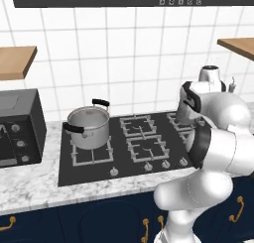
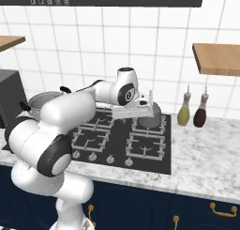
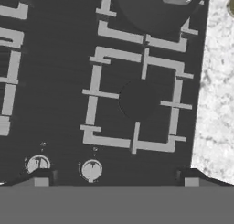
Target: Pick the kettle from the counter and place it on a stove burner. Then turn the burner on.
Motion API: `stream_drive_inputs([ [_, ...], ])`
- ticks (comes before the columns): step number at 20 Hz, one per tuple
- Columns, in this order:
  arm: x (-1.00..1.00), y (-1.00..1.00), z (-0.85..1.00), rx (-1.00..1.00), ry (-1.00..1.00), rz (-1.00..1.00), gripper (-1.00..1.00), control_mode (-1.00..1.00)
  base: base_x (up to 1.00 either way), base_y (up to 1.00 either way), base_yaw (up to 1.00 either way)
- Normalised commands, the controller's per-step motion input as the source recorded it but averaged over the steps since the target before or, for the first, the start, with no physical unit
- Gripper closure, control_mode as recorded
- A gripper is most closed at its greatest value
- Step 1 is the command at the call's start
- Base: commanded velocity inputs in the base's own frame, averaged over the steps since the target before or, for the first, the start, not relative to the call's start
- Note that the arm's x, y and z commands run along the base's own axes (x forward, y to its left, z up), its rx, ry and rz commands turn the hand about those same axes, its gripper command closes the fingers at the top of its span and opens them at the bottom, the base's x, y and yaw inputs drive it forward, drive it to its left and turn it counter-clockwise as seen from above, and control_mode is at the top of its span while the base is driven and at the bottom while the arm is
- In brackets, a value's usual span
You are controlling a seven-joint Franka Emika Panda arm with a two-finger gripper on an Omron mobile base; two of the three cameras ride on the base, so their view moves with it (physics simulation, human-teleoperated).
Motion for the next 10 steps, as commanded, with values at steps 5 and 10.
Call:
stream_drive_inputs([
  [5, -0.12, 0.22, -0.06, 0.32, 0.23, -0.14, -1.0, -1.0, 0.0, 0.0, 0.0],
  [10, -0.07, 0.2, -0.07, 0.04, 0.54, -0.07, -1.0, -1.0, 0.0, 0.0, 0.0],
])
